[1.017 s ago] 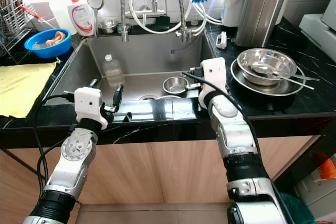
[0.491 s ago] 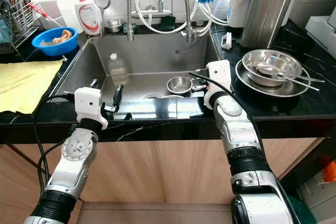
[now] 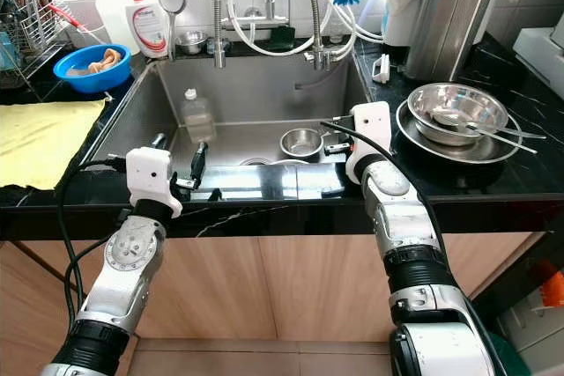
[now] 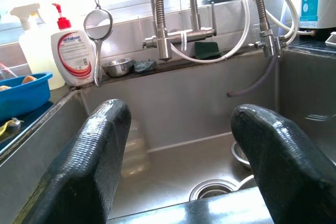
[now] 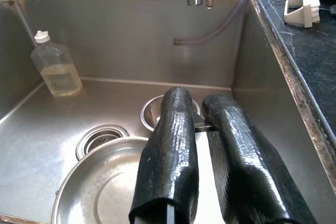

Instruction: Kitchen organization

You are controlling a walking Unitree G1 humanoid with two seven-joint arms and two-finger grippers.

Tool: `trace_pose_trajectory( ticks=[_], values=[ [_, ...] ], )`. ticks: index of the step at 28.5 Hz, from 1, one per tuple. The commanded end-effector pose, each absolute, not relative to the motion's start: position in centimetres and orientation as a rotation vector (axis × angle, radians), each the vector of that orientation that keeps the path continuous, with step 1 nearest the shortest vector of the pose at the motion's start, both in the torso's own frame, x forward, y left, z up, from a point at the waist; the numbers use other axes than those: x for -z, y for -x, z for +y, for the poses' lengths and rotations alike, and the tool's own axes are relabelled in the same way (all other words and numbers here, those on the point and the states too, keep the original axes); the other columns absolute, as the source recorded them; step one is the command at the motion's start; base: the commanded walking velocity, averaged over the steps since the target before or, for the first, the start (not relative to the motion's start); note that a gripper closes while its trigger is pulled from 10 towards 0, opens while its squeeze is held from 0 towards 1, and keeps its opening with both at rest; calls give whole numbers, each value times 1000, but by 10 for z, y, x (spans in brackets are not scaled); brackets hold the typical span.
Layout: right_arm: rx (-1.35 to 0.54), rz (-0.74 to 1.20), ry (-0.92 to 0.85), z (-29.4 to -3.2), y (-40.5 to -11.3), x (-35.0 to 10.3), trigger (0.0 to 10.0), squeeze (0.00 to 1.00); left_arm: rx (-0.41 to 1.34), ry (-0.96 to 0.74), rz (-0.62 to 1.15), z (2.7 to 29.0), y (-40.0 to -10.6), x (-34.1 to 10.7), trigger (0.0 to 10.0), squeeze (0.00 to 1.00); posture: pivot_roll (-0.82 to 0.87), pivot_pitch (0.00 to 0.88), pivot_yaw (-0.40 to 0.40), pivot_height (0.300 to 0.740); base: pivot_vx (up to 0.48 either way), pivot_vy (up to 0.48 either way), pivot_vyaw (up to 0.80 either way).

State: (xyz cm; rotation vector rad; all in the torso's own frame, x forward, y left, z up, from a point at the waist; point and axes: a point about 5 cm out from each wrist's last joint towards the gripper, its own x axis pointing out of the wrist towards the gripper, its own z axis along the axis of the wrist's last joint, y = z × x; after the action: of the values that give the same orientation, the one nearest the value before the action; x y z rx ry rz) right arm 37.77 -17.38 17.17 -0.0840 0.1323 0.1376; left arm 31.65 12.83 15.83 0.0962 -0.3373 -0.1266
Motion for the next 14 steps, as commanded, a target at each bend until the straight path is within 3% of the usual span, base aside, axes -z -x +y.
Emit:
trace_pose_trajectory(
  ticks=[1,3,4,5,14],
  values=[
    [-131,119,69,-175,-378,-174,10000,75,127,-119,-343,128,-317,-158,10000,0,-140,0,80,740,0,0,0],
    [-133,121,69,-175,-378,-174,10000,94,125,-120,-344,129,-317,-159,10000,0,-136,0,77,740,0,0,0],
    [-135,123,70,-174,-378,-173,10000,247,122,-121,-344,130,-317,-159,10000,0,-129,0,74,740,0,0,0],
    [-135,124,70,-174,-378,-173,10000,263,120,-121,-343,130,-317,-159,10000,0,-129,0,74,740,0,0,0],
    [-130,137,65,-174,-374,-167,10000,239,114,-125,-336,132,-314,-158,10000,0,-122,0,75,740,0,0,0]
  ],
)
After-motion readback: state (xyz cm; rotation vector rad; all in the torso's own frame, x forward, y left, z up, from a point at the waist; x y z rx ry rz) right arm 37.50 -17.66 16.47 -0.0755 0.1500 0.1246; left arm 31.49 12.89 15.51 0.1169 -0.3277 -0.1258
